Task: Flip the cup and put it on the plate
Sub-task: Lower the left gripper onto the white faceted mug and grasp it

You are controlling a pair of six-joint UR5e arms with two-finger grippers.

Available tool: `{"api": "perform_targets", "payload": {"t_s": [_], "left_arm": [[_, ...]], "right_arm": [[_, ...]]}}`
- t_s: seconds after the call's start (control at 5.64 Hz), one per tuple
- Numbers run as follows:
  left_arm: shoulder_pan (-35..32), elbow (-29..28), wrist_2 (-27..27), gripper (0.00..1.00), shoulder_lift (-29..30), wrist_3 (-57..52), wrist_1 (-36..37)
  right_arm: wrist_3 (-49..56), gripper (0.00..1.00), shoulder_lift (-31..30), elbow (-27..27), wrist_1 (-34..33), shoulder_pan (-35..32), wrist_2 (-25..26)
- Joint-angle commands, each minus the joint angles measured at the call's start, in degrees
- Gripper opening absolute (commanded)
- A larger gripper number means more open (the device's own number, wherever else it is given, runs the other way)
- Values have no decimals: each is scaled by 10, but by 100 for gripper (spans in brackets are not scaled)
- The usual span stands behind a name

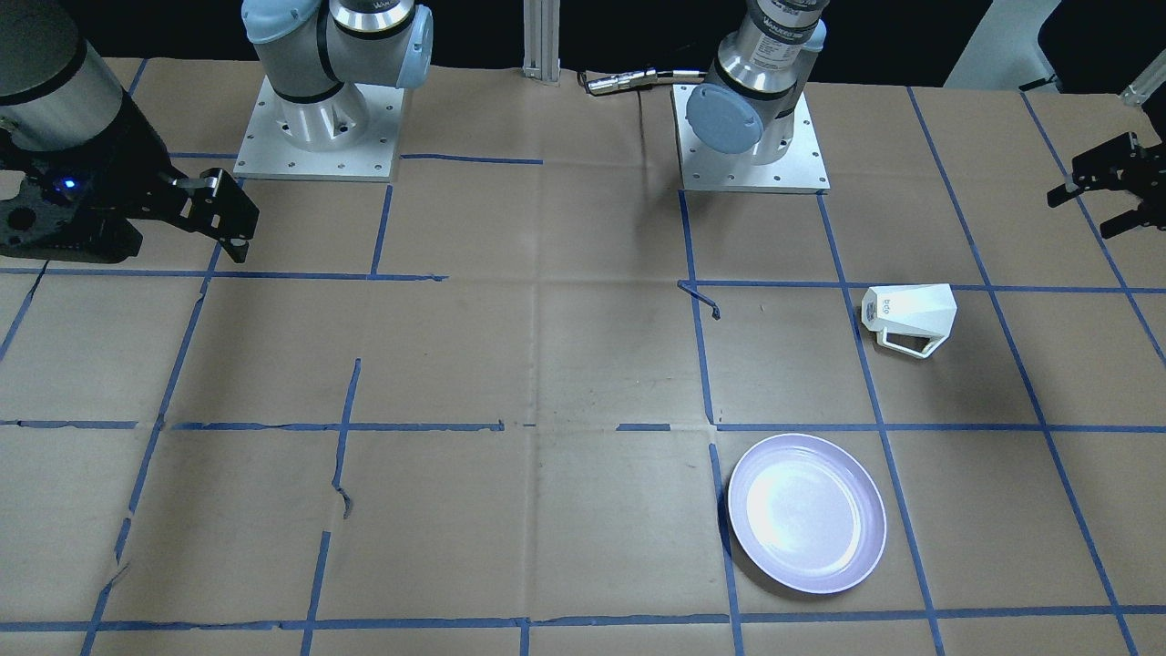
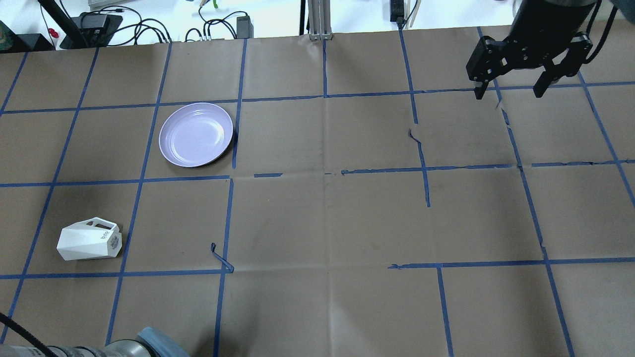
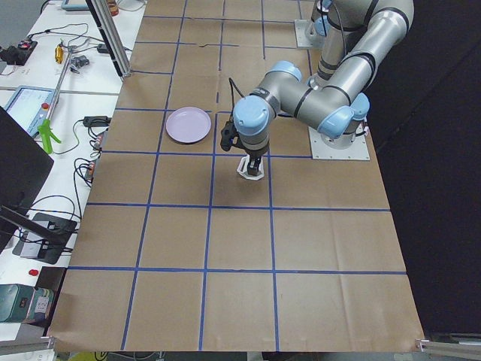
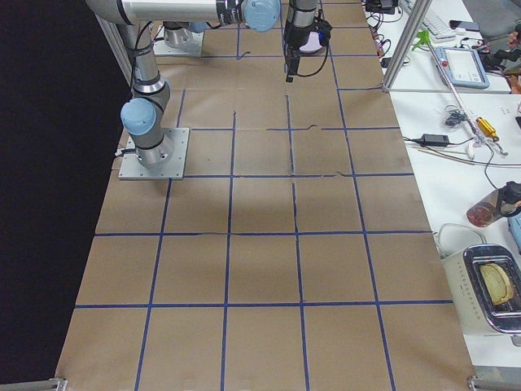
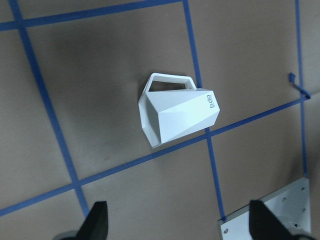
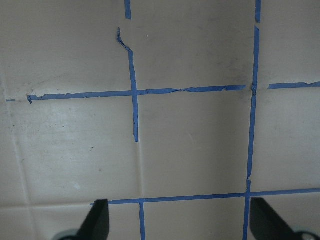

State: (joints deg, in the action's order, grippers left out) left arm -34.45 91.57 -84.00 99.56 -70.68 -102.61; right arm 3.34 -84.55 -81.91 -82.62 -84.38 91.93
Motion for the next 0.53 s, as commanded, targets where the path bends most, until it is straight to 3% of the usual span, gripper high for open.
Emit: {"api": "perform_targets", "payload": {"t_s": [0.0, 0.35], "left_arm": [[34, -5, 74, 99, 96, -67, -59], [62, -16, 125, 99, 223, -152, -120]], "right_arm": [[0, 100, 0, 0, 0, 0, 0], [0, 100, 0, 0, 0, 0, 0]]}}
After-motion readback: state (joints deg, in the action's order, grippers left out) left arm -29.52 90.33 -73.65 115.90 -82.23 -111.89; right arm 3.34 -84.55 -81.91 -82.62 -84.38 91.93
